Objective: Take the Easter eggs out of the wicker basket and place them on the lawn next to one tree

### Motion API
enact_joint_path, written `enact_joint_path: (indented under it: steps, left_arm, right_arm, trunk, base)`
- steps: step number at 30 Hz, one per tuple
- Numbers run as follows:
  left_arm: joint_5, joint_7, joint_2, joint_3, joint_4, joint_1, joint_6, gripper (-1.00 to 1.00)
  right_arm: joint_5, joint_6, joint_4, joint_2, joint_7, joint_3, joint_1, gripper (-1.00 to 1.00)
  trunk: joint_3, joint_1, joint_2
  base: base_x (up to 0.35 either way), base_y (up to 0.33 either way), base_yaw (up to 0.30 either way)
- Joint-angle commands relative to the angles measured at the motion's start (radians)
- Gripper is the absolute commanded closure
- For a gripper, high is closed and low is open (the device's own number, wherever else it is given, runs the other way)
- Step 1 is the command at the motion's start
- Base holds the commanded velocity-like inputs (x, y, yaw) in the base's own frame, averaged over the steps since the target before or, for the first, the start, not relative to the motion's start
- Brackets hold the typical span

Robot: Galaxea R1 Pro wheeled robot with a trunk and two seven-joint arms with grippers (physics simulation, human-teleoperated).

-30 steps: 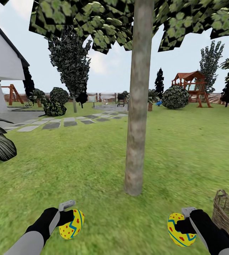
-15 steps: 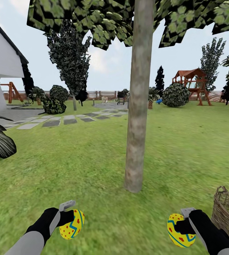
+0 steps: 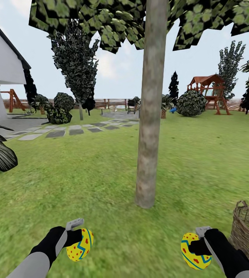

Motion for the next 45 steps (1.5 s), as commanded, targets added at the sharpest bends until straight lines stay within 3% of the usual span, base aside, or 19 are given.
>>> enact_joint_path:
  steps: [1, 45]
  left_arm:
    - [-0.011, -0.007, -0.001, 0.007, -0.002, -0.001, 0.005, 1.00]
    - [-0.011, -0.007, -0.001, 0.007, 0.037, -0.001, 0.004, 1.00]
  right_arm:
    - [0.009, 0.004, -0.001, -0.001, 0.007, 0.003, -0.001, 1.00]
    - [0.009, 0.003, 0.000, -0.001, 0.007, -0.003, -0.001, 1.00]
  trunk:
    - [-0.004, 0.004, -0.008]
    - [-0.142, 0.173, -0.316]
  base:
    - [0.000, 0.000, 0.000]
    - [0.000, 0.000, 0.000]
